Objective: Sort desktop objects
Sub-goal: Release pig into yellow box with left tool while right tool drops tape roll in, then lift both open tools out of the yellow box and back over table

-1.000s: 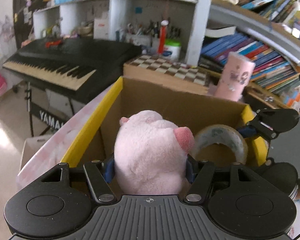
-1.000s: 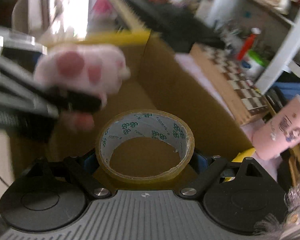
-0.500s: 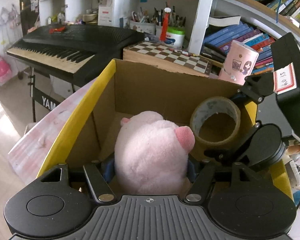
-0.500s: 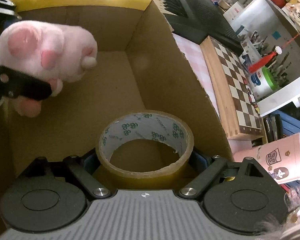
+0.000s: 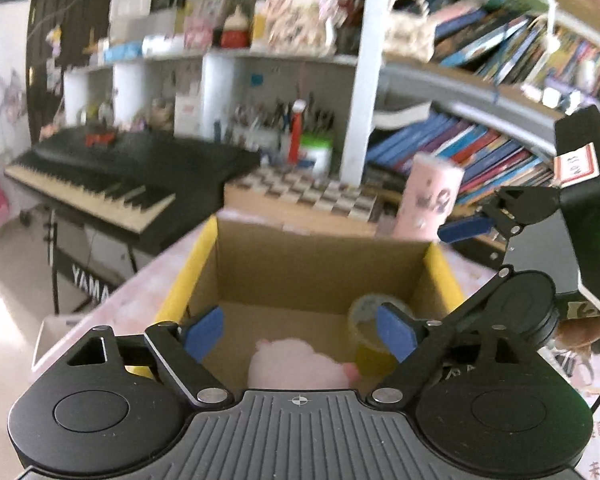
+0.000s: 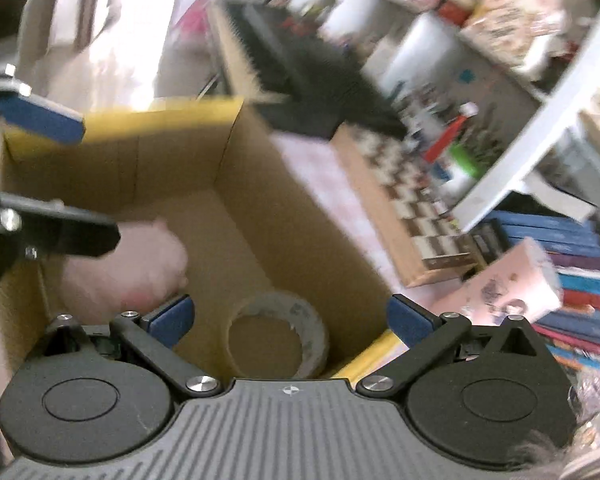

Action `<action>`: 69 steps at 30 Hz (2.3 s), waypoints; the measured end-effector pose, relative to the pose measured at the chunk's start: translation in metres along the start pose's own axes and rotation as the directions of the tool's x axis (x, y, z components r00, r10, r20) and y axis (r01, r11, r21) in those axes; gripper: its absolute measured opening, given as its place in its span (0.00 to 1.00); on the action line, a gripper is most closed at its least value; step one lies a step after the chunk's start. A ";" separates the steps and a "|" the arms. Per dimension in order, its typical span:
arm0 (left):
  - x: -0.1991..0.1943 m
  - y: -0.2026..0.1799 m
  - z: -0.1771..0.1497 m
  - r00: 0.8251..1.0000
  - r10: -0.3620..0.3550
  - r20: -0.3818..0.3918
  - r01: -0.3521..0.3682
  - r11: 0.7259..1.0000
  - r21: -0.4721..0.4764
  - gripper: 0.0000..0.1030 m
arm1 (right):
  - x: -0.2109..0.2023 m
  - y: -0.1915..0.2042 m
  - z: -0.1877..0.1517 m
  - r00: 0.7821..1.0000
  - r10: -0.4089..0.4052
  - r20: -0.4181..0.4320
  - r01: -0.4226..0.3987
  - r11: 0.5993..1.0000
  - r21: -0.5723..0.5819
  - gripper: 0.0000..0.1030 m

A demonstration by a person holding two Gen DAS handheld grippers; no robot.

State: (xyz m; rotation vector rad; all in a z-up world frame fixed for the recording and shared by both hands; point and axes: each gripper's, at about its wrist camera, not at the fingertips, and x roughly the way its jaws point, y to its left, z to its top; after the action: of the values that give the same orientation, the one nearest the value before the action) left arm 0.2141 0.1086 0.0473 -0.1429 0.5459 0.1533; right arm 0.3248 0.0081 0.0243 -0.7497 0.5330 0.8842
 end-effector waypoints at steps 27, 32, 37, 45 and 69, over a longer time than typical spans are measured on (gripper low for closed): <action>-0.128 0.021 -0.079 0.995 0.026 0.091 -0.027 1.000 0.005 0.92 | -0.174 0.113 -0.084 0.927 -0.369 0.072 0.250 0.747 0.617 1.00; -0.145 0.023 -0.096 0.998 0.015 0.066 -0.016 1.000 0.017 0.92 | -0.181 0.150 -0.100 0.934 -0.356 0.025 0.263 0.733 0.627 1.00; -0.158 0.023 -0.111 0.999 0.020 0.038 -0.021 0.999 0.029 0.92 | -0.189 0.181 -0.114 0.940 -0.340 -0.020 0.273 0.716 0.643 1.00; -0.167 0.013 -0.135 1.000 -0.004 -0.029 0.005 0.998 0.062 0.92 | -0.198 0.210 -0.131 0.942 -0.327 -0.074 0.295 0.705 0.645 1.00; -0.158 -0.039 -0.153 0.985 -0.114 -0.131 0.132 0.982 0.137 0.92 | -0.229 0.206 -0.192 0.912 -0.344 -0.225 0.393 0.568 0.723 1.00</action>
State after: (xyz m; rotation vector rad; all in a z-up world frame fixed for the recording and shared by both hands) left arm 0.0112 0.0264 0.0051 -0.0442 0.6669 -0.0169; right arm 0.0089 -0.1660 -0.0131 -0.0813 0.7001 0.1726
